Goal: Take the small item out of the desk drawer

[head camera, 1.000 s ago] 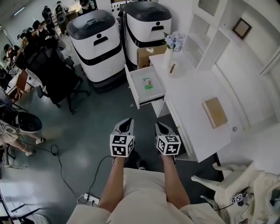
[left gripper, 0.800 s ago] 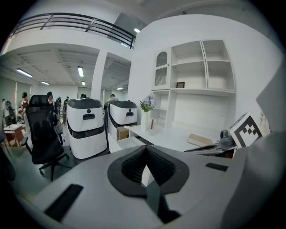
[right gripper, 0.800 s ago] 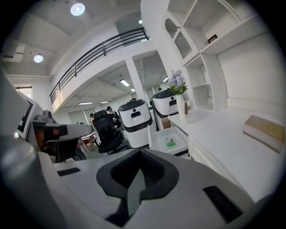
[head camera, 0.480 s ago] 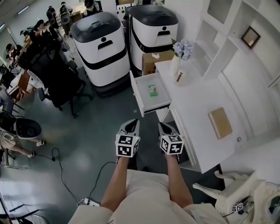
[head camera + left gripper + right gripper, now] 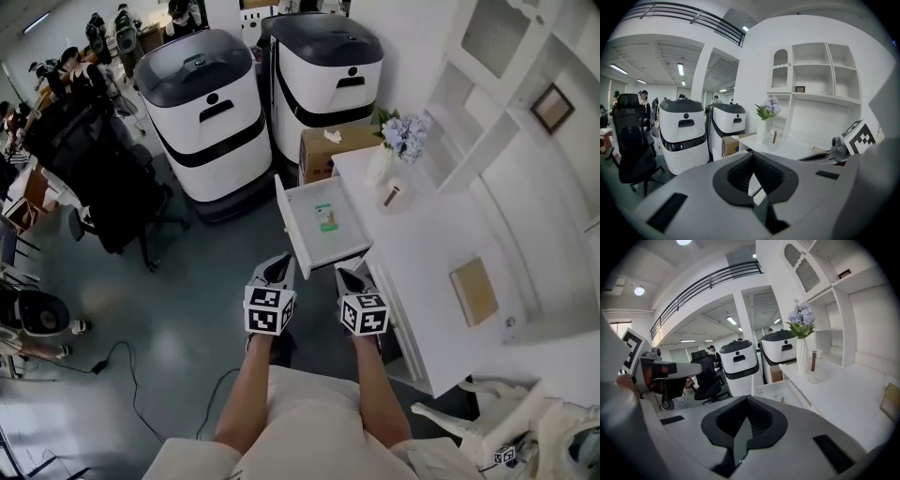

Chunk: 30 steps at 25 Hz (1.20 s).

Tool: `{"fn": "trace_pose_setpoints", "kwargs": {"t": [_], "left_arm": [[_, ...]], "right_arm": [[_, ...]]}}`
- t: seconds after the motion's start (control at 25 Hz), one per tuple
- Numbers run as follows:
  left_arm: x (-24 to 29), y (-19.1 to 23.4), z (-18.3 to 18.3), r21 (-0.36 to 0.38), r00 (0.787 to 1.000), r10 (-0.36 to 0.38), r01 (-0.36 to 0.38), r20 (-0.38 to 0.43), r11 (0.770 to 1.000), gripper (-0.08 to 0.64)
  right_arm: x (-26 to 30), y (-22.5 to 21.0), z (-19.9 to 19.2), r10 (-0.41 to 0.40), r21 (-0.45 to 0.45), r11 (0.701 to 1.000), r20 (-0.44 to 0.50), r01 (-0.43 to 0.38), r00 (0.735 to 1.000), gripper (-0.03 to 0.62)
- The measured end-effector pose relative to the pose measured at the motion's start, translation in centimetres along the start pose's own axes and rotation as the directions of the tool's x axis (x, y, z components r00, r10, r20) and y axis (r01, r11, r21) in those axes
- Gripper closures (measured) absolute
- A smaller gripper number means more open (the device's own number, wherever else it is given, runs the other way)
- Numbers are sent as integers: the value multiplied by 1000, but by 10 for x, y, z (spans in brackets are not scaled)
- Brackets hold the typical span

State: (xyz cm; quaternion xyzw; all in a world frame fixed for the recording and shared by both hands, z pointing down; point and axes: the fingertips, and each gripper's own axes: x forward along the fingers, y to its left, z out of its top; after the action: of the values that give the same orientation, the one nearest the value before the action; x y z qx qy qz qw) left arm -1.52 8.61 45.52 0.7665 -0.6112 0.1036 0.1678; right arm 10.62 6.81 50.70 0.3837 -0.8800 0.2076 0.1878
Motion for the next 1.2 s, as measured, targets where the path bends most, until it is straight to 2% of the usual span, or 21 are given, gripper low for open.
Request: {"fn": "trace_pose_setpoints", "kwargs": {"t": [0.16, 0.4, 0.72, 1.0, 1.2], "left_arm": [[40, 26, 15, -6, 999, -48, 48, -22, 999, 543], [99, 55, 39, -2, 990, -134, 135, -36, 991, 543], [160, 77, 43, -7, 964, -248, 248, -95, 969, 543], [187, 101, 43, 0, 956, -270, 272, -109, 962, 543], [201, 103, 34, -3, 948, -287, 289, -136, 957, 543]], "right_arm": [[35, -10, 20, -19, 40, 999, -8, 19, 1000, 569], [76, -37, 51, -106, 91, 990, 0, 106, 994, 569], [119, -72, 56, -219, 163, 961, -55, 225, 974, 569], [147, -94, 50, -285, 191, 936, -87, 297, 955, 569], [155, -102, 45, -278, 227, 929, -93, 292, 956, 569]]}}
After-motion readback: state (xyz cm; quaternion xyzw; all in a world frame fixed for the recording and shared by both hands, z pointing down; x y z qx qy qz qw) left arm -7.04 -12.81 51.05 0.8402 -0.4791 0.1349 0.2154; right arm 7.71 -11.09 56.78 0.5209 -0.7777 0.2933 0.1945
